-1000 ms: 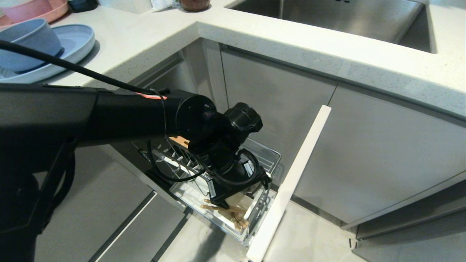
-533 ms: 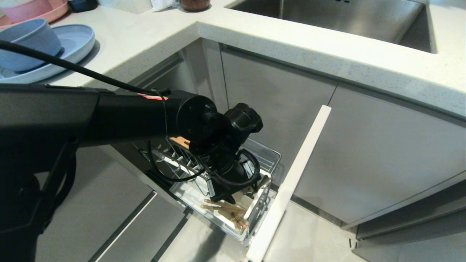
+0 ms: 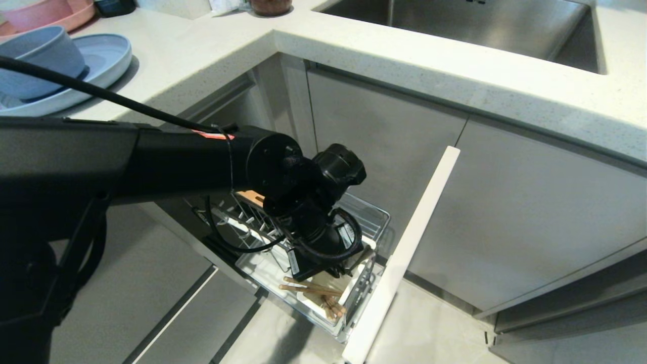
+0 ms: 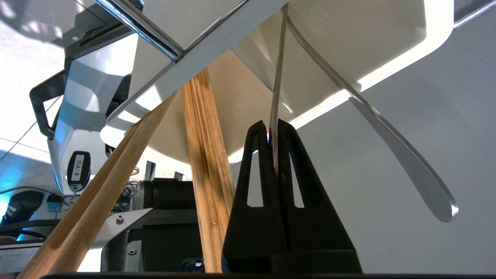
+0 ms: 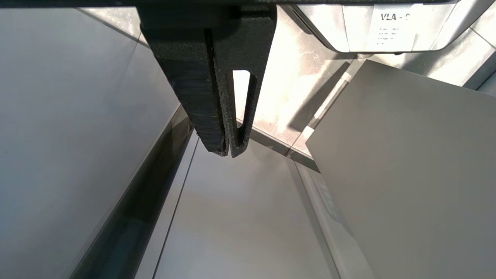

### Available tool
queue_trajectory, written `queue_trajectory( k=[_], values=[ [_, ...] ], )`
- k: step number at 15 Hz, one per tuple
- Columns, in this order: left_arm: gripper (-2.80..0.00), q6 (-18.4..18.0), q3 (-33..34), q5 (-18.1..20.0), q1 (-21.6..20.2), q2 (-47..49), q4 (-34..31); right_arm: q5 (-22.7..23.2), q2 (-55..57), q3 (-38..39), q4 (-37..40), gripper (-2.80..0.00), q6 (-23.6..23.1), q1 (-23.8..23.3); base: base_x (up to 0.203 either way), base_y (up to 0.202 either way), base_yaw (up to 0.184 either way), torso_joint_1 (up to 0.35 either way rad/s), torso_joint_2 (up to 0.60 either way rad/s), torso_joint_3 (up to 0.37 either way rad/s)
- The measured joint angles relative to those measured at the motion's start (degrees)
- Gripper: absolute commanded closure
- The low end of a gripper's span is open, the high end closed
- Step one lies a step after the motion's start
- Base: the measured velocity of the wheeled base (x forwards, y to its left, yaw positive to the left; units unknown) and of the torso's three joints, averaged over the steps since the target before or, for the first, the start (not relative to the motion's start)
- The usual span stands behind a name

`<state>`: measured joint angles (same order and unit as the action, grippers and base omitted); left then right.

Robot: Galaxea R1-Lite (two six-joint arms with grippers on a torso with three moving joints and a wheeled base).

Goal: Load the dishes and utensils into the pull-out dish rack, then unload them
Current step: Take the spoon out of the cupboard

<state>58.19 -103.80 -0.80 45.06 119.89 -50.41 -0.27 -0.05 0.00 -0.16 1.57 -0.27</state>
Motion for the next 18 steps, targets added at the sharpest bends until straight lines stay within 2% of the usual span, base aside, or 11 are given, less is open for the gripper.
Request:
queue_trajectory(
  k=[8, 11, 14, 18],
  values=[
    [0.00, 0.0, -0.4, -0.2, 1.6, -2.4, -2.8, 0.0, 0.0, 0.0, 0.0, 0.00, 0.0, 0.0, 0.000, 0.000, 0.000, 0.000, 0.00, 0.000],
    [0.00, -0.1, -0.8, -2.2, 2.1, -4.2, -6.1, 0.0, 0.0, 0.0, 0.0, 0.00, 0.0, 0.0, 0.000, 0.000, 0.000, 0.000, 0.00, 0.000],
    [0.00, -0.1, -1.0, -3.7, 2.7, -6.3, -6.5, 0.0, 0.0, 0.0, 0.0, 0.00, 0.0, 0.0, 0.000, 0.000, 0.000, 0.000, 0.00, 0.000],
    [0.00, -0.1, -1.1, -3.9, 3.5, -10.2, -6.7, 0.0, 0.0, 0.0, 0.0, 0.00, 0.0, 0.0, 0.000, 0.000, 0.000, 0.000, 0.00, 0.000]
  ],
)
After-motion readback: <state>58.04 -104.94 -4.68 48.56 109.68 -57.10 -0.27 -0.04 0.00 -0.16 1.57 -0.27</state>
